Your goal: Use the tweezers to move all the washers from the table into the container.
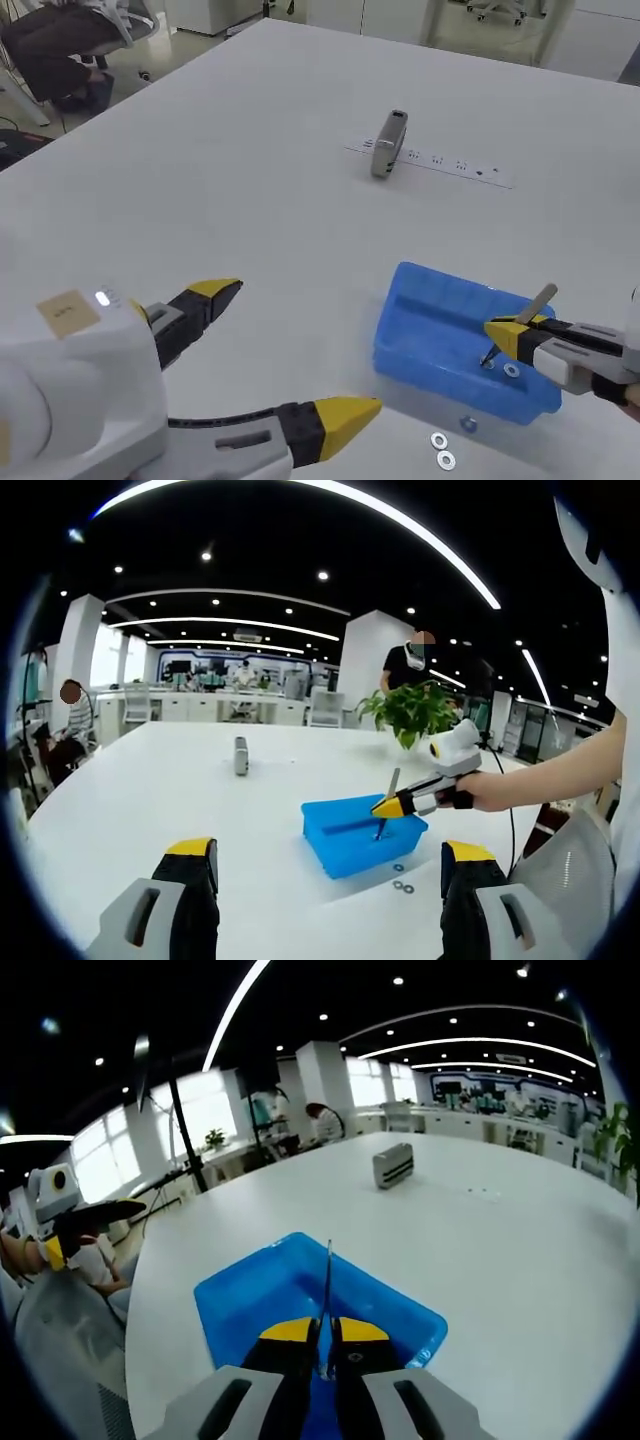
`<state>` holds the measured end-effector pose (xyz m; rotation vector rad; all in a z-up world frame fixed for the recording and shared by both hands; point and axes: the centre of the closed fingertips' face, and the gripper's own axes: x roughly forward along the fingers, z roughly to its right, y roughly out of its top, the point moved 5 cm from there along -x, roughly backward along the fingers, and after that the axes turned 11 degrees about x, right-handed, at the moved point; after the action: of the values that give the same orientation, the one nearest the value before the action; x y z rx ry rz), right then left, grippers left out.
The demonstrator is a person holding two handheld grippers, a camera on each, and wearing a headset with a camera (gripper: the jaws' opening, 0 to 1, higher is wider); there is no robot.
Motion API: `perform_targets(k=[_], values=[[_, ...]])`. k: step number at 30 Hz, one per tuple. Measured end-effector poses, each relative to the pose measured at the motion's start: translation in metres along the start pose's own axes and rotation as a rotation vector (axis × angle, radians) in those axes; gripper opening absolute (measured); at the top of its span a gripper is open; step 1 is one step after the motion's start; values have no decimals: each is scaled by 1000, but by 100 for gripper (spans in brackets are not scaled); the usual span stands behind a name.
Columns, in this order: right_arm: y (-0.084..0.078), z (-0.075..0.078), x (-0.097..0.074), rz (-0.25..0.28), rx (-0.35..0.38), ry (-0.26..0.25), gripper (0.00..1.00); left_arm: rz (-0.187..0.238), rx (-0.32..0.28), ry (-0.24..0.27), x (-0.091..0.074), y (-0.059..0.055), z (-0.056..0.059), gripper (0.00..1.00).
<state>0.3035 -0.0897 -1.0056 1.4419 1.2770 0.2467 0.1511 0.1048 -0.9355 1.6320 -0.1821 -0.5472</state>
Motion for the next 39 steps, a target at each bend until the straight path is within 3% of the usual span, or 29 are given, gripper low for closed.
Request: perform_targets(k=[17, 22, 26, 33, 39], values=[[13, -20, -25, 77, -25, 24, 4, 0, -1, -4, -1, 0, 0, 94], [17, -38, -35, 111, -74, 59, 3, -12, 5, -4, 0, -2, 0, 93], [21, -57, -44, 141, -159, 107, 2, -14, 7, -7, 0, -2, 1, 92], [13, -81, -48, 123, -208, 185, 1, -27, 12, -16, 0, -3, 2, 92], [-13, -85, -39, 26, -387, 204, 1, -38, 21, -17, 1, -4, 2, 90]])
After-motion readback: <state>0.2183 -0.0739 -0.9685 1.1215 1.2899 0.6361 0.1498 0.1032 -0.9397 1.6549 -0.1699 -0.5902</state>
